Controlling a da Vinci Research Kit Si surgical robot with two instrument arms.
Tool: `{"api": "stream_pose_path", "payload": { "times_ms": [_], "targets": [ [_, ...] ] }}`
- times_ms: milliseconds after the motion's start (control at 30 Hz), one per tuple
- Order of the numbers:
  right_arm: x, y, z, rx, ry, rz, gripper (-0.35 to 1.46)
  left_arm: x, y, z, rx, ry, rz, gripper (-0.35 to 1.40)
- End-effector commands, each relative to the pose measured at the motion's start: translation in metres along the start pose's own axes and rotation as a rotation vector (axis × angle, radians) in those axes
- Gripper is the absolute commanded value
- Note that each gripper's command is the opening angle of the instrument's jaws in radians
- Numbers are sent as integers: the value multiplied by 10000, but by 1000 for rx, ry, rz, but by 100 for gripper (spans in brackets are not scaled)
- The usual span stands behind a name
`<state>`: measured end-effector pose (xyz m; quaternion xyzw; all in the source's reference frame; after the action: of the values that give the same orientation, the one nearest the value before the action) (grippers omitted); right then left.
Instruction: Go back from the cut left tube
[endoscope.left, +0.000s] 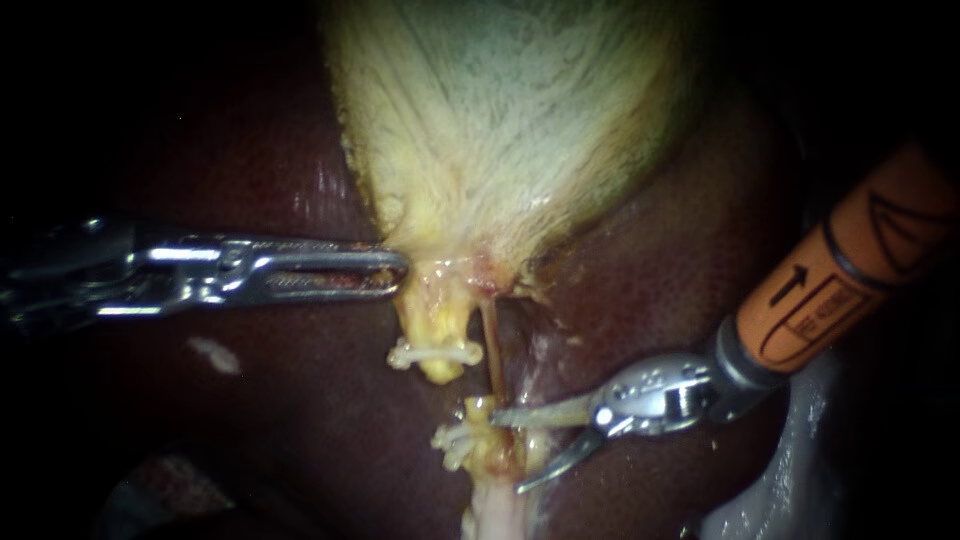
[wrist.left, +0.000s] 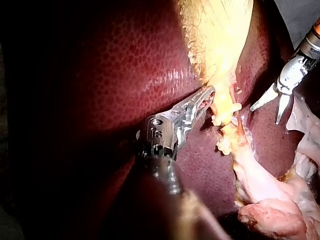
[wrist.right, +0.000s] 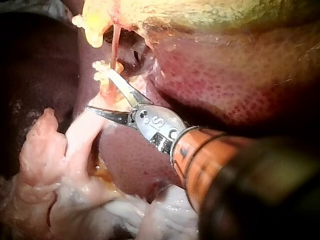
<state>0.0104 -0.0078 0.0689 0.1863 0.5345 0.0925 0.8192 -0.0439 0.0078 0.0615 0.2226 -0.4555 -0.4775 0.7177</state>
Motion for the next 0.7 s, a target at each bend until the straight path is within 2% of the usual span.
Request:
{"api": "stream_pose_path", "payload": {
  "times_ms": [33, 167, 367, 567, 700],
  "targets": [
    [0, 4, -7, -14, -7, -13, 143, 0, 0, 0, 0, 0, 0, -35],
    [6, 21, -33, -71, -27, -57, 143, 0, 0, 0, 0, 0, 0, -35],
    [19, 33, -58, -126, -53, -94, 143, 0, 0, 0, 0, 0, 0, -35],
    [25, 37, -65, -153, -67, -108, 143, 2, -1, 5, -3, -2, 1, -35],
    [25, 37, -65, -153, -69, -111, 143, 12, -3, 16, -4, -3, 6, -35]
  ]
}}
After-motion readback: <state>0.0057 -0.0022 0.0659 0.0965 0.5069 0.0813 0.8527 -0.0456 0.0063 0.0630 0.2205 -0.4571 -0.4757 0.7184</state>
